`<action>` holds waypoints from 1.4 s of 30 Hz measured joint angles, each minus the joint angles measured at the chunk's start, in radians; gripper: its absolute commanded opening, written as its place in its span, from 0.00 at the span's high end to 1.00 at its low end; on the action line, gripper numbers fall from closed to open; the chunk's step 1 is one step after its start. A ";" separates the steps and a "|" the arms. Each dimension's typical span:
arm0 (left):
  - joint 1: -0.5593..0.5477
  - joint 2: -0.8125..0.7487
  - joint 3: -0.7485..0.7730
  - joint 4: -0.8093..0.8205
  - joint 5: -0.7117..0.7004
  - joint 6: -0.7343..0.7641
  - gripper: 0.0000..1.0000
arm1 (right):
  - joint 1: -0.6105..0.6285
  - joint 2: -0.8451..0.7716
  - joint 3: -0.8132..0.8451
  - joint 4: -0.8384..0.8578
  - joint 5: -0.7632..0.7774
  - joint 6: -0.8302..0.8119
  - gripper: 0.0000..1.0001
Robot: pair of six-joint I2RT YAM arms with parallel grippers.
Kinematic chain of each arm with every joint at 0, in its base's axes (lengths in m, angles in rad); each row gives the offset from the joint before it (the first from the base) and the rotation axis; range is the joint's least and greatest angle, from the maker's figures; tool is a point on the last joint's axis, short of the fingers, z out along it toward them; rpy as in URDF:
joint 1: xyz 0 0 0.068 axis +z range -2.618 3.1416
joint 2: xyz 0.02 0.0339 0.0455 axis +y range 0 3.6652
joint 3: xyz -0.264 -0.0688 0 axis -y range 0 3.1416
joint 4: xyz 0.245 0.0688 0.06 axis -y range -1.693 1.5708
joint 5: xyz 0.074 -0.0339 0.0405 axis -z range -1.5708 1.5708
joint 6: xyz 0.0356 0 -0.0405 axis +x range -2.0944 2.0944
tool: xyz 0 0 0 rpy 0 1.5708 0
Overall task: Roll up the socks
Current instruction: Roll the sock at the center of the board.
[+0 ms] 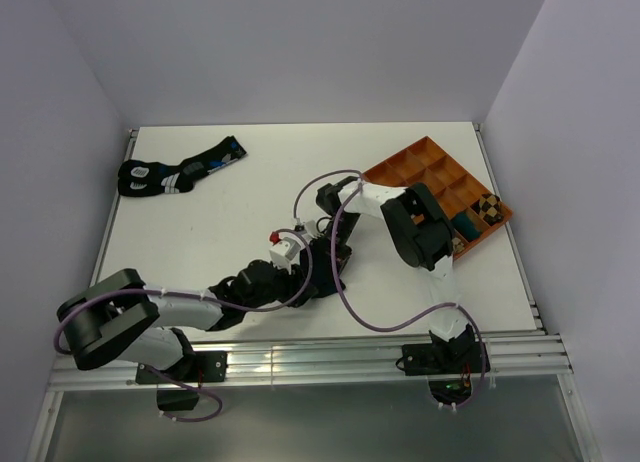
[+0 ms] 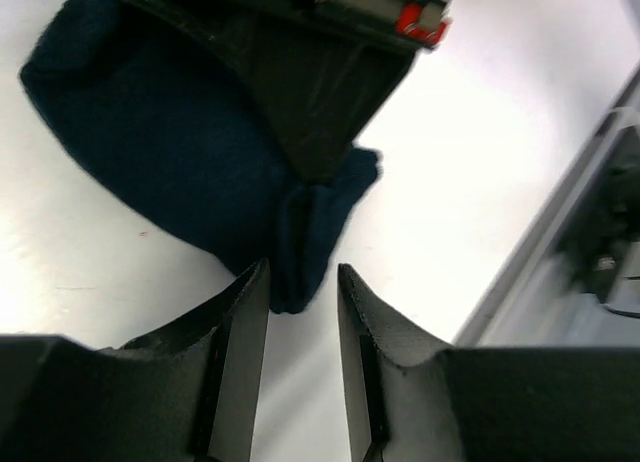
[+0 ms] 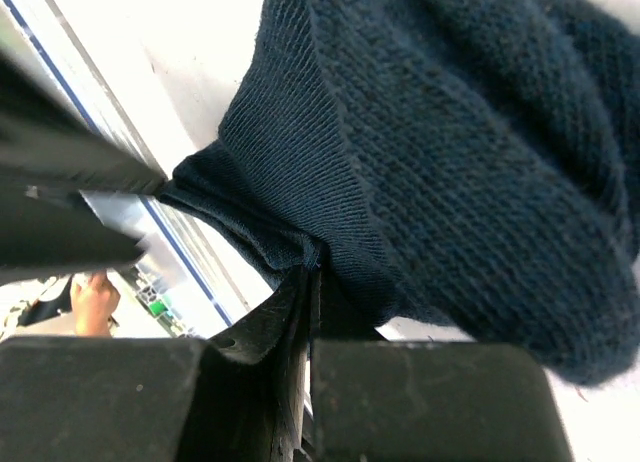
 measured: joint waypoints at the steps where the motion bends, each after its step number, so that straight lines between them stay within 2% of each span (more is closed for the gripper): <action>1: -0.001 0.016 0.002 0.003 -0.008 0.017 0.61 | 0.000 0.005 0.007 -0.008 0.001 -0.005 1.00; 11: -0.004 0.150 0.051 0.051 -0.026 0.109 0.59 | 0.000 0.012 0.013 -0.023 0.001 -0.018 1.00; 15: -0.004 0.178 0.064 0.061 -0.028 0.113 0.64 | 0.000 0.012 0.013 -0.023 0.001 -0.018 1.00; 20: -0.005 0.235 0.071 0.109 -0.027 0.092 0.91 | 0.000 0.012 0.013 -0.020 0.003 -0.008 0.99; 22: -0.004 0.261 0.071 0.142 -0.027 0.078 1.00 | 0.000 0.011 0.011 -0.015 0.005 0.005 0.92; 23: -0.004 0.274 0.072 0.160 -0.025 0.072 1.00 | 0.000 0.008 0.008 -0.011 0.006 0.011 0.87; 24: -0.004 0.283 0.074 0.172 -0.022 0.067 1.00 | -0.001 0.002 0.001 -0.005 0.010 0.021 0.77; 27: -0.004 0.321 0.083 0.216 -0.010 0.035 1.00 | -0.005 -0.044 -0.039 0.027 0.029 0.047 0.64; 30: -0.003 0.357 0.099 0.248 0.008 -0.002 1.00 | -0.014 -0.108 -0.085 0.087 0.058 0.066 0.55; 35: 0.002 0.399 0.152 0.230 0.068 -0.054 1.00 | -0.069 -0.240 -0.169 0.213 0.078 0.086 0.53; 40: 0.021 0.400 0.183 0.170 0.140 -0.098 1.00 | -0.192 -0.330 -0.187 0.306 0.077 0.082 0.52; 42: 0.034 0.400 0.201 0.136 0.172 -0.109 1.00 | -0.232 -0.362 -0.201 0.334 0.075 0.059 0.57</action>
